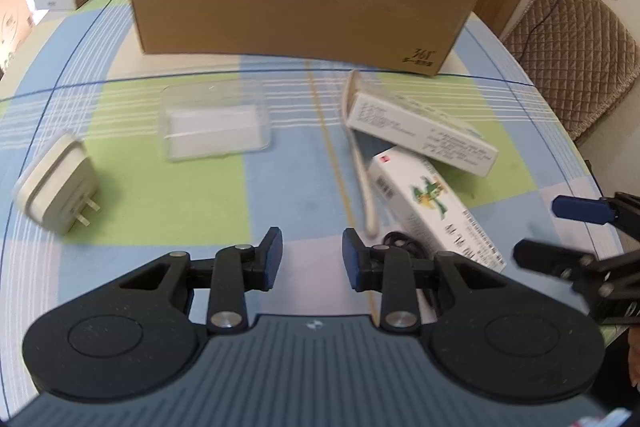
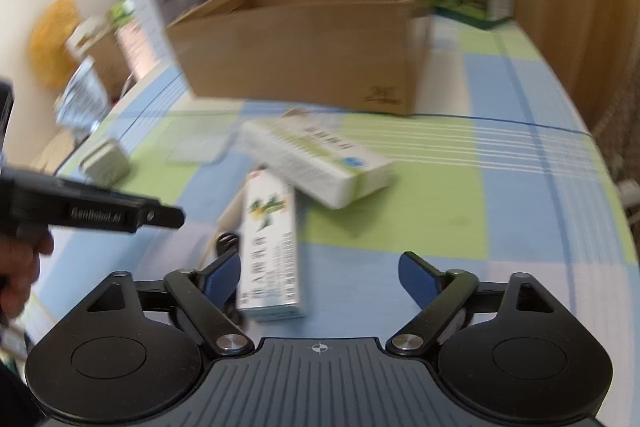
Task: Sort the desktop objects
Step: 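Grasp the white vitamin A cream box with the right tool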
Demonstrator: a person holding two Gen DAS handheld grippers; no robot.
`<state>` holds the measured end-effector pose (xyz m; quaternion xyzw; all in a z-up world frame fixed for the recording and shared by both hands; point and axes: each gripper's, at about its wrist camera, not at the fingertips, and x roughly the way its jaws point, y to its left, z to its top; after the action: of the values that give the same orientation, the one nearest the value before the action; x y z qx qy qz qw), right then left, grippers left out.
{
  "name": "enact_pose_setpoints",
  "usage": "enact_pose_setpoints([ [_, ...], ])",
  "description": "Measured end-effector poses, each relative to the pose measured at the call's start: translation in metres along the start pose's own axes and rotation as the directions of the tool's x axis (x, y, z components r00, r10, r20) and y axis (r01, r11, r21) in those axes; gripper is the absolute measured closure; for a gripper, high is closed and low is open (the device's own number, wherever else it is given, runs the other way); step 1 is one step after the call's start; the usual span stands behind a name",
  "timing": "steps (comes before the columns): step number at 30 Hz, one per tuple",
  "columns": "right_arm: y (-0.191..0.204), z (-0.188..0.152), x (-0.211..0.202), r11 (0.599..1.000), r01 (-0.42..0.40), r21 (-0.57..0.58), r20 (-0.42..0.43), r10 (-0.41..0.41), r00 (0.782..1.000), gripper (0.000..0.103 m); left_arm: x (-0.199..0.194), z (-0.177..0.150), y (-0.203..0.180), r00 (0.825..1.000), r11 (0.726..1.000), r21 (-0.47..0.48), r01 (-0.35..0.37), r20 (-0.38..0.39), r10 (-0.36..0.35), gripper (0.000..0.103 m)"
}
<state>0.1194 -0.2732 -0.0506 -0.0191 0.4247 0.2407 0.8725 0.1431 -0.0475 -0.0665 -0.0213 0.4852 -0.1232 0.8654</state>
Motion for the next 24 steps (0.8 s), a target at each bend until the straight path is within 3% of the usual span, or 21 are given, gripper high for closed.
enact_pose_setpoints([
  [6, 0.016, -0.006, 0.031, 0.998, -0.016, -0.067, -0.07, 0.012, 0.997, 0.053, -0.006, -0.007, 0.01, 1.0, 1.0, -0.012, 0.022, -0.004, -0.022, 0.073],
  [7, 0.016, -0.008, 0.035, 0.997, -0.004, -0.071, -0.08, -0.001, 0.997, 0.064, -0.007, -0.008, 0.01, 1.0, 1.0, -0.013, 0.023, -0.003, -0.023, 0.072],
  [14, 0.015, -0.014, 0.026, 0.997, 0.05, -0.05, -0.097, -0.055, 0.994, 0.066, -0.006, -0.012, 0.001, 0.998, 0.999, 0.006, 0.054, -0.017, -0.054, 0.07],
  [19, 0.027, -0.028, 0.014, 0.999, 0.029, -0.038, -0.11, -0.033, 0.993, 0.067, -0.009, -0.021, -0.011, 0.995, 0.996, 0.019, 0.092, -0.027, -0.092, 0.052],
  [24, 0.015, -0.03, 0.0, 0.989, 0.142, 0.041, -0.066, -0.139, 0.988, 0.067, -0.002, -0.024, -0.033, 0.991, 0.991, 0.047, 0.125, -0.05, -0.123, 0.052],
])
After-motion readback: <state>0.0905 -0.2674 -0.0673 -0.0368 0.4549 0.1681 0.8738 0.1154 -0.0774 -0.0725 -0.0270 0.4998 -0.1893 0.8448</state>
